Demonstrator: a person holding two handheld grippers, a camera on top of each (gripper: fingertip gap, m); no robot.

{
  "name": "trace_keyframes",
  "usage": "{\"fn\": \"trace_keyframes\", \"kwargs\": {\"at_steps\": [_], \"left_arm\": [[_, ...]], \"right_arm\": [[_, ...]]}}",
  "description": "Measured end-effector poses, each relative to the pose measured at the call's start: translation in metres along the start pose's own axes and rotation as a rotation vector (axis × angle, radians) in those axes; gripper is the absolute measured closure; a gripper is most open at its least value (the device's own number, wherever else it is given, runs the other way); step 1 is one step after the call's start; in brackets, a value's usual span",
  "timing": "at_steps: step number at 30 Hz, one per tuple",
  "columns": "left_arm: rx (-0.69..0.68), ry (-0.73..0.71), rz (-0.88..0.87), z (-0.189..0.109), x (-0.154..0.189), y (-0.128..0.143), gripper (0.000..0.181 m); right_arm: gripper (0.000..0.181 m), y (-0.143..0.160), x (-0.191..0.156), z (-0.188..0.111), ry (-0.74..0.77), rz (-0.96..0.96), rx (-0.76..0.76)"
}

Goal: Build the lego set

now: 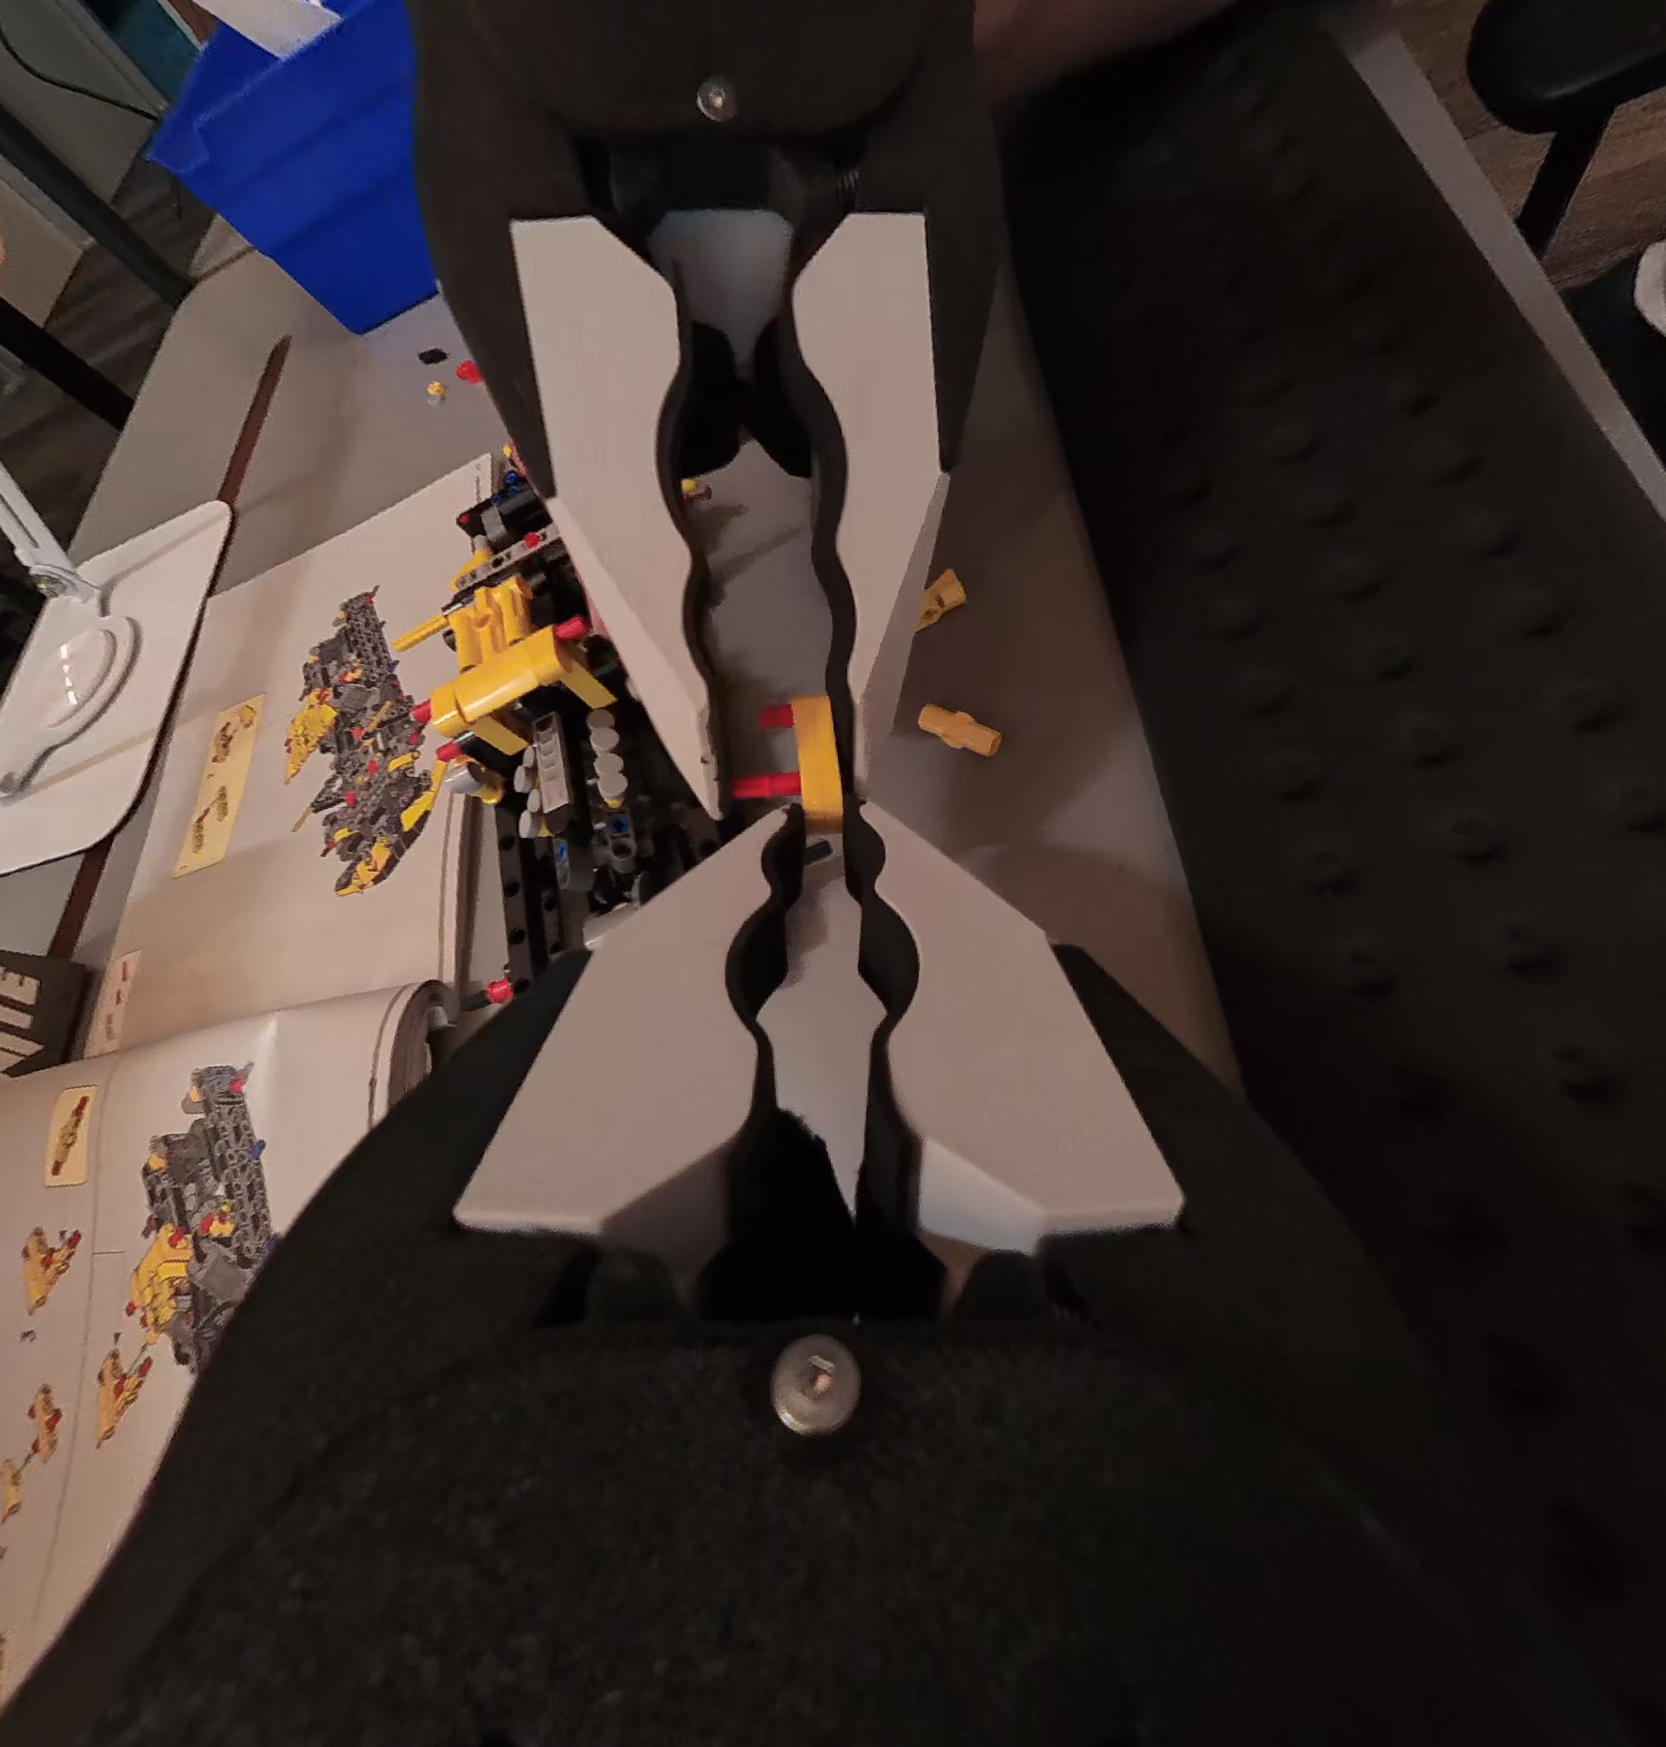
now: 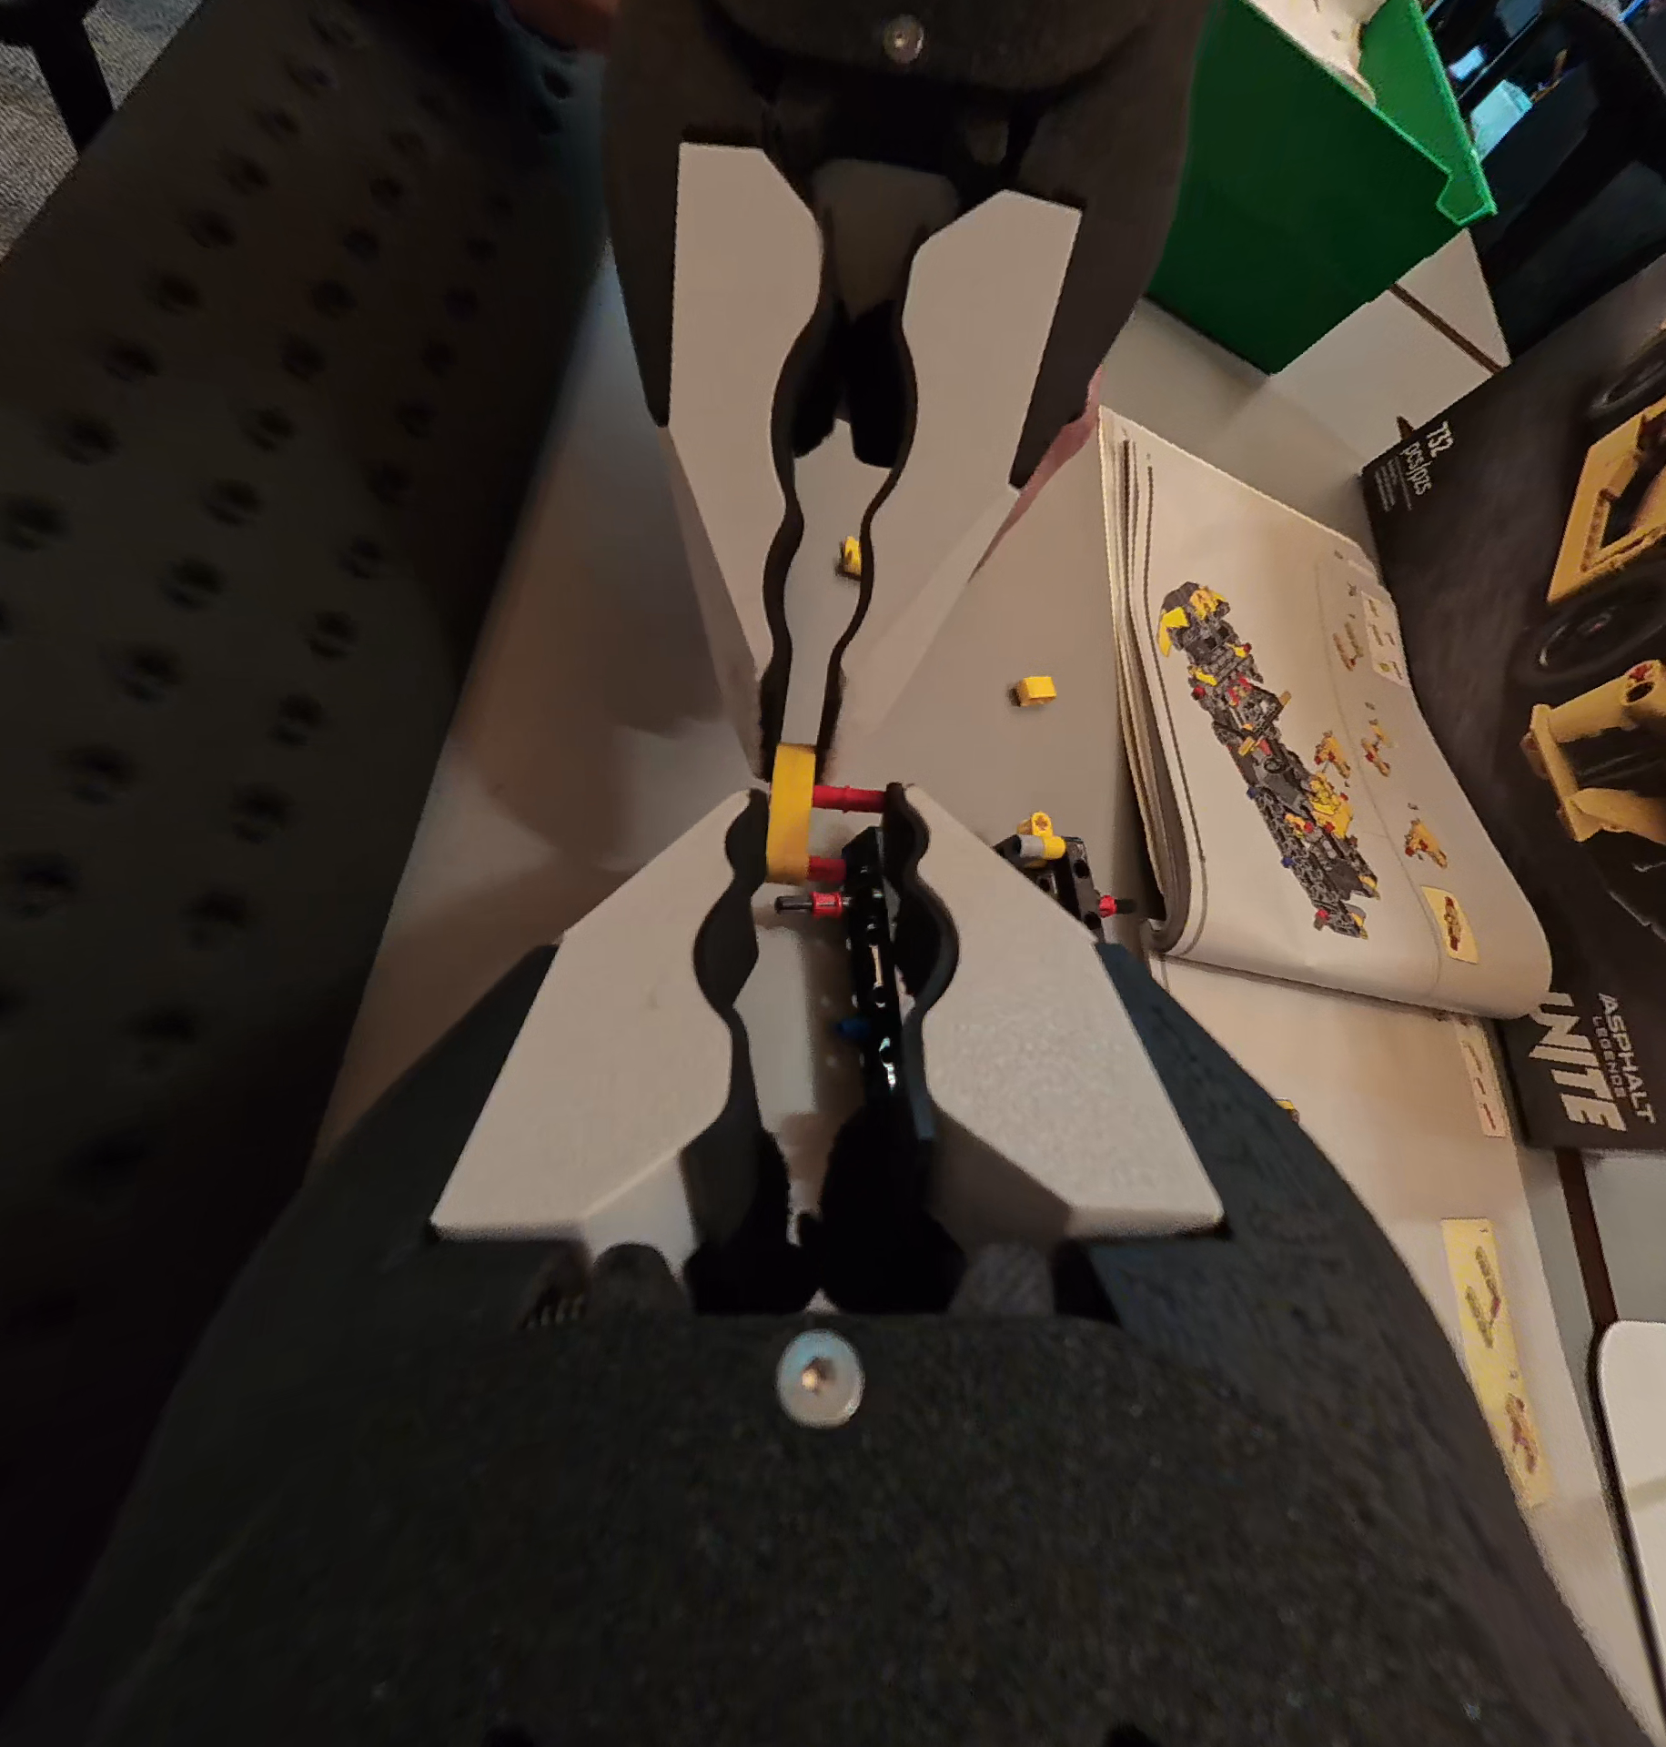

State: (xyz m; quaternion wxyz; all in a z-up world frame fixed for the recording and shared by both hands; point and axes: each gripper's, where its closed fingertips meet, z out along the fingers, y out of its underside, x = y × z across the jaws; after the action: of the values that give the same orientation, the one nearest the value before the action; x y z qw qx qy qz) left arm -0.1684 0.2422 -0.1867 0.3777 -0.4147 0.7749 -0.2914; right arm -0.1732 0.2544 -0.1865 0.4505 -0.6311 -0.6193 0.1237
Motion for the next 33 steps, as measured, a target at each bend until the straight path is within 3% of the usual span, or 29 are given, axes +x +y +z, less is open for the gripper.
{"fn": "trace_keyframes", "kwargs": {"at_steps": [9,19,27,33], "left_arm": [[-0.027,-0.008,0.021,0.004,-0.001,0.004,0.174],[-0.003,-0.069,-0.073,0.000,-0.017,0.003,0.174],[0.011,0.033,-0.058,-0.002,0.000,0.002,0.173],[-0.017,0.051,-0.063,-0.003,0.004,0.004,0.173]], "right_arm": [[0.159,0.006,-0.001,0.002,0.022,-0.042,-0.048],[0.158,0.004,0.013,0.002,0.091,0.135,0.008],[0.159,-0.002,-0.009,-0.010,-0.072,0.103,0.093],[0.156,-0.001,-0.003,-0.009,-0.055,0.117,0.081]]}}
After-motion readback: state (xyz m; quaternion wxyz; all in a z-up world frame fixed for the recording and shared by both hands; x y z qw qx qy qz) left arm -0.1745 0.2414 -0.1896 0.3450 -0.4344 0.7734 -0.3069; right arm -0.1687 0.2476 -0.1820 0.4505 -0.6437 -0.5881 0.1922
